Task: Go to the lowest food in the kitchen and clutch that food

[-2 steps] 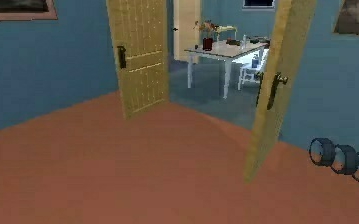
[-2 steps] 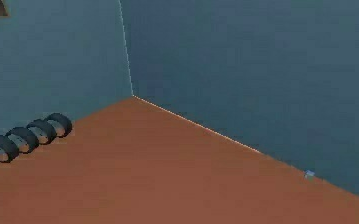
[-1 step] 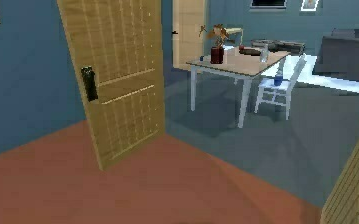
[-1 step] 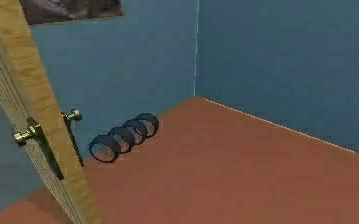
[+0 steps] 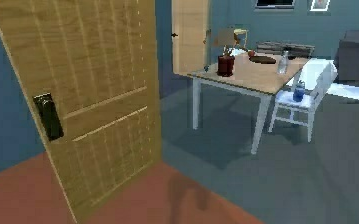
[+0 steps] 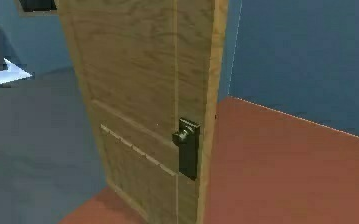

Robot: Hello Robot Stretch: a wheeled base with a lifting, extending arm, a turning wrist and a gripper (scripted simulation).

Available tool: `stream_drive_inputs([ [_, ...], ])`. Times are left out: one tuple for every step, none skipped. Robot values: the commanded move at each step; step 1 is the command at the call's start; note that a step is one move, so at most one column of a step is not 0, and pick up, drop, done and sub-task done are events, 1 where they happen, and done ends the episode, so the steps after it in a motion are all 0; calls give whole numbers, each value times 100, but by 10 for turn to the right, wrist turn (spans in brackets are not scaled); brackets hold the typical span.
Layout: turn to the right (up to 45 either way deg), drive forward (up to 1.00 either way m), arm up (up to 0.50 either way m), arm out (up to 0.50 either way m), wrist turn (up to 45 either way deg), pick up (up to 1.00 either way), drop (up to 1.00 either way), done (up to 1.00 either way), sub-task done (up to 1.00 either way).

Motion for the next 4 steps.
stream_drive_inputs([
  [360, 0, 0, 0, 0, 0, 0, 0, 0],
  [0, 55, 0, 0, 0, 0, 0, 0, 0],
  [120, 0, 0, 0, 0, 0, 0, 0, 0],
  [0, 100, 0, 0, 0, 0, 0, 0, 0],
])
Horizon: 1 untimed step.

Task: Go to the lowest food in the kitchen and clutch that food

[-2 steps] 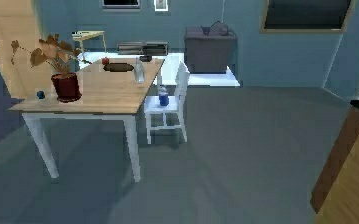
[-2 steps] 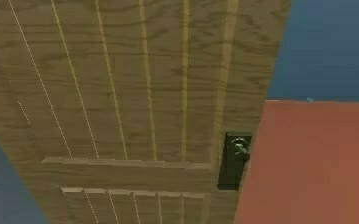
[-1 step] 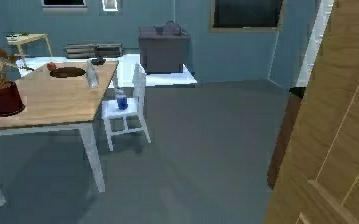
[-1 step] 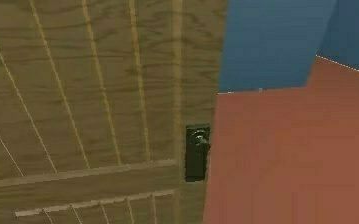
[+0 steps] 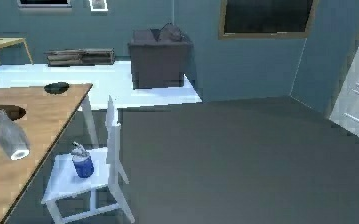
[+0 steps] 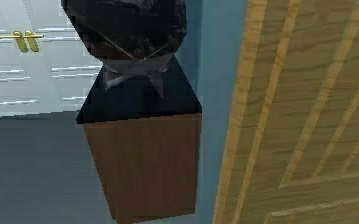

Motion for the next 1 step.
stream_drive_inputs([
  [30, 0, 0, 0, 0, 0, 0, 0, 0],
])
